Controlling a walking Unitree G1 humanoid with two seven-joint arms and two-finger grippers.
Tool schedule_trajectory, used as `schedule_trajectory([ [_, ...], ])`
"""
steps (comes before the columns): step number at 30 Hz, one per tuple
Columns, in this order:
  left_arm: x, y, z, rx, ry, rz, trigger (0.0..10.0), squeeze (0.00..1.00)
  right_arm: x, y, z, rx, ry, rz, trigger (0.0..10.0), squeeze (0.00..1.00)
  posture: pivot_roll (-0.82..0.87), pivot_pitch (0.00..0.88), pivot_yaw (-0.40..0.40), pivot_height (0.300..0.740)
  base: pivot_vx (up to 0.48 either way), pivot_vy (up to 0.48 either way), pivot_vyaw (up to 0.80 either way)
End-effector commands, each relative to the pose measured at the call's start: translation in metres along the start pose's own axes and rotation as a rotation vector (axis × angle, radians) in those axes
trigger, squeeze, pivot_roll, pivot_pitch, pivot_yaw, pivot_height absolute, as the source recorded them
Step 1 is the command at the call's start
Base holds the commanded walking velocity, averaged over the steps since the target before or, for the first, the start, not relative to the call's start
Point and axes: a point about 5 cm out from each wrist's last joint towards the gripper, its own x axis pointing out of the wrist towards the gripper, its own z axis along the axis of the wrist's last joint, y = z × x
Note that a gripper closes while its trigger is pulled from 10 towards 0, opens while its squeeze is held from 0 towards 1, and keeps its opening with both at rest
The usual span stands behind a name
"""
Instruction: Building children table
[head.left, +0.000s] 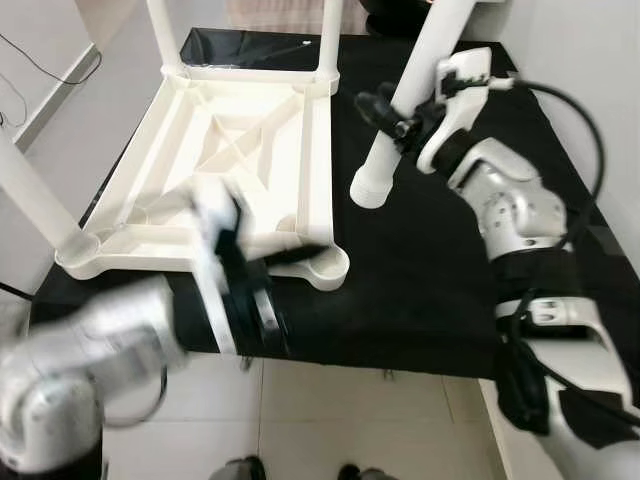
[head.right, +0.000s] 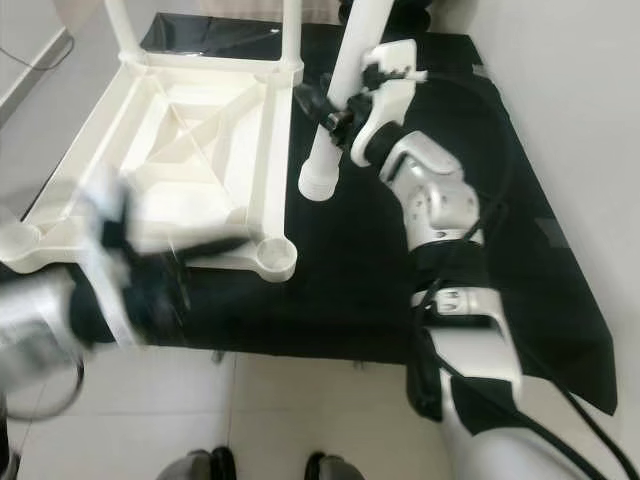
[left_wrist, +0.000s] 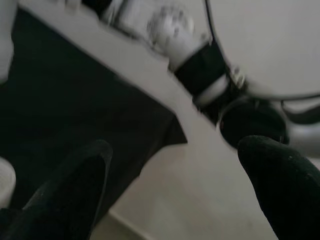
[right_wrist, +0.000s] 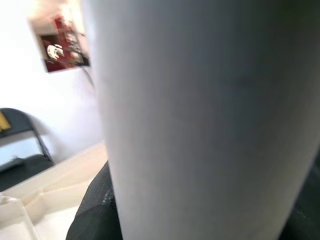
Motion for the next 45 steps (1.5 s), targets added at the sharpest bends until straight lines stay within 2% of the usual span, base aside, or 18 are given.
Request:
schedule_trajectory([
  [1, 0.002, -0.008, -0.006, 0.027, 0.044, -0.014, 10.0, 0.0, 0.001, 0.007, 0.011, -0.022, -0.051, 0.091, 10.0, 0.0, 0.04, 0.279, -0.062, 0.74, 0.0, 0.0, 0.0],
  [2, 0.001, -0.012, -0.02, 0.017, 0.092, 0.006, 10.0, 0.0, -0.004, 0.011, 0.012, -0.05, -0.034, 0.193, 10.0, 0.0, 0.04, 0.283, -0.061, 0.74, 0.0, 0.0, 0.0],
  [3, 0.001, -0.012, -0.02, 0.017, 0.092, 0.006, 10.0, 0.0, -0.004, 0.011, 0.012, -0.05, -0.034, 0.193, 10.0, 0.0, 0.04, 0.283, -0.061, 0.74, 0.0, 0.0, 0.0],
  [4, -0.004, -0.017, -0.049, -0.004, 0.152, 0.091, 10.0, 0.0, -0.01, 0.019, 0.009, -0.089, 0.013, 0.361, 10.0, 0.0, 0.03, 0.292, -0.052, 0.74, 0.0, 0.0, 0.0],
  [7, -0.006, -0.019, -0.058, 0.001, 0.167, 0.124, 10.0, 0.0, -0.012, 0.022, 0.007, -0.1, 0.035, 0.419, 10.0, 0.0, 0.03, 0.292, -0.052, 0.74, 0.0, 0.0, 0.0],
  [8, -0.012, -0.031, -0.079, 0.015, 0.236, 0.141, 10.0, 0.0, -0.018, 0.034, 0.002, -0.08, 0.072, 0.592, 10.0, 0.0, 0.03, 0.311, -0.044, 0.74, 0.0, 0.0, 0.0],
  [9, -0.012, -0.031, -0.079, 0.015, 0.236, 0.141, 10.0, 0.0, -0.018, 0.034, 0.002, -0.08, 0.072, 0.592, 10.0, 0.0, 0.03, 0.311, -0.044, 0.74, 0.0, 0.0, 0.0],
  [10, -0.013, -0.037, -0.086, 0.02, 0.265, 0.13, 10.0, 0.0, -0.02, 0.04, 0.0, -0.069, 0.092, 0.661, 10.0, 0.0, 0.03, 0.317, -0.043, 0.74, 0.0, 0.0, 0.0],
  [13, -0.015, -0.042, -0.092, 0.017, 0.279, 0.136, 10.0, 0.0, -0.021, 0.045, -0.004, -0.063, 0.116, 0.729, 10.0, 0.0, 0.03, 0.321, -0.043, 0.74, 0.0, 0.0, 0.0],
  [17, -0.018, -0.052, -0.091, 0.056, 0.255, 0.217, 10.0, 0.0, -0.02, 0.075, -0.014, 0.001, 0.153, 0.96, 10.0, 0.0, 0.04, 0.379, -0.049, 0.74, 0.0, 0.0, 0.0],
  [25, -0.021, -0.053, -0.087, 0.142, 0.144, 0.362, 10.0, 0.0, -0.013, 0.088, -0.006, 0.051, 0.092, 1.065, 10.0, 0.0, 0.05, 0.419, -0.063, 0.74, 0.0, 0.0, 0.0],
  [27, -0.023, -0.053, -0.086, 0.217, 0.116, 0.44, 10.0, 0.0, 0.0, 0.095, -0.004, 0.04, 0.043, 1.072, 10.0, 0.0, 0.06, 0.436, -0.069, 0.74, 0.0, 0.0, 0.0],
  [28, -0.023, -0.053, -0.086, 0.217, 0.116, 0.44, 10.0, 0.0, 0.0, 0.095, -0.004, 0.04, 0.043, 1.072, 10.0, 0.0, 0.06, 0.436, -0.069, 0.74, 0.0, 0.0, 0.0],
  [30, -0.024, -0.052, -0.085, 0.259, 0.12, 0.492, 10.0, 0.0, 0.011, 0.1, -0.001, 0.035, 0.004, 1.062, 10.0, 0.0, 0.07, 0.446, -0.071, 0.74, 0.0, 0.0, 0.0],
  [37, -0.025, -0.057, -0.088, 0.284, 0.134, 0.515, 10.0, 0.0, 0.017, 0.097, 0.006, 0.003, -0.015, 1.068, 10.0, 0.0, 0.08, 0.454, -0.075, 0.74, 0.0, 0.0, 0.0],
  [41, -0.025, -0.058, -0.089, 0.297, 0.126, 0.527, 10.0, 0.0, 0.021, 0.097, 0.007, -0.071, 0.014, 1.069, 10.0, 0.0, 0.09, 0.463, -0.082, 0.74, 0.0, 0.0, 0.0],
  [42, -0.025, -0.059, -0.09, 0.307, 0.121, 0.531, 10.0, 0.0, 0.025, 0.098, 0.004, -0.114, 0.045, 1.068, 10.0, 0.0, 0.09, 0.463, -0.082, 0.74, 0.0, 0.0, 0.0],
  [45, -0.025, -0.059, -0.091, 0.313, 0.118, 0.534, 10.0, 0.0, 0.026, 0.098, 0.003, -0.126, 0.055, 1.069, 10.0, 0.0, 0.09, 0.463, -0.082, 0.74, 0.0, 0.0, 0.0],
])
